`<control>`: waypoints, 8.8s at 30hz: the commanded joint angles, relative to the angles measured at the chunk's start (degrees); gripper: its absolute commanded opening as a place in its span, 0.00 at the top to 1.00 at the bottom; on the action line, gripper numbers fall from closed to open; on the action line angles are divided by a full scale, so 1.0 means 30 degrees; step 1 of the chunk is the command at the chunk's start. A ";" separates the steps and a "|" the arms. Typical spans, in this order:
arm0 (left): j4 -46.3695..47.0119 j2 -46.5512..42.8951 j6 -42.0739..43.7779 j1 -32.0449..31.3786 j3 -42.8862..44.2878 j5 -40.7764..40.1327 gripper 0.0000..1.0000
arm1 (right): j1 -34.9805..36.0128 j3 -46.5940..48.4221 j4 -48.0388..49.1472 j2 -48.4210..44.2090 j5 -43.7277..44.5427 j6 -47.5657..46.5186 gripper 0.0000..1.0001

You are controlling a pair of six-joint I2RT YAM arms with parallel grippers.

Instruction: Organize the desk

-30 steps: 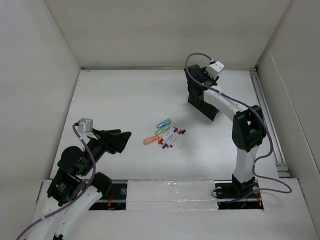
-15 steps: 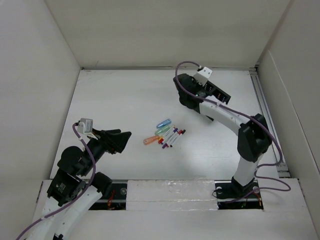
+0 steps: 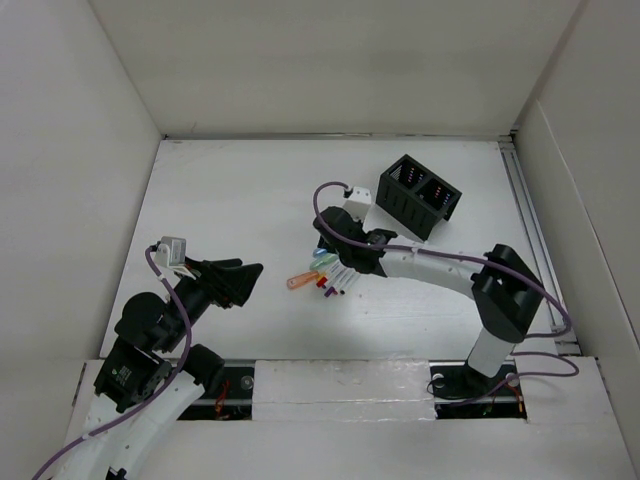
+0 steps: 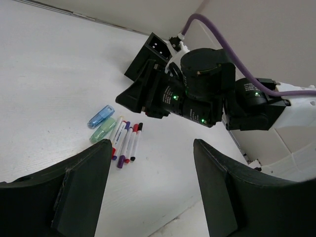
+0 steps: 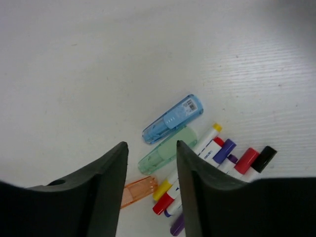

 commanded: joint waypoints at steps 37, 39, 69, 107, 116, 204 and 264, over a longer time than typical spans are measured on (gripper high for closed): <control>0.1080 -0.0004 0.0147 -0.0097 -0.0123 0.0486 0.37 | -0.2539 0.3049 0.0728 0.5714 -0.2811 0.3099 0.29; 0.1051 -0.0004 0.0147 -0.0097 -0.0124 0.0515 0.37 | -0.2539 0.3371 0.0552 0.6095 -0.2753 0.3158 0.30; 0.1022 -0.0326 0.0118 -0.0097 -0.0123 0.0486 0.37 | -0.0608 0.8967 -0.4165 0.9904 0.1259 0.2221 0.43; 0.1051 -0.0297 0.0089 -0.0097 -0.0123 0.0515 0.37 | -0.9414 0.5214 0.1288 0.0496 0.0553 0.1021 0.84; 0.1021 -0.0122 0.0059 -0.0097 -0.0123 0.0427 0.36 | -1.0830 0.8908 -0.0913 0.3252 0.3833 0.0054 0.83; 0.1139 -0.0180 0.0118 -0.0097 -0.0153 0.0632 0.36 | 0.0478 0.0500 0.0492 0.4220 -0.0438 0.4828 0.51; 0.1110 -0.0327 0.0118 -0.0097 -0.0153 0.0632 0.36 | -0.2798 0.2112 0.1576 -0.0929 0.1378 0.0346 0.97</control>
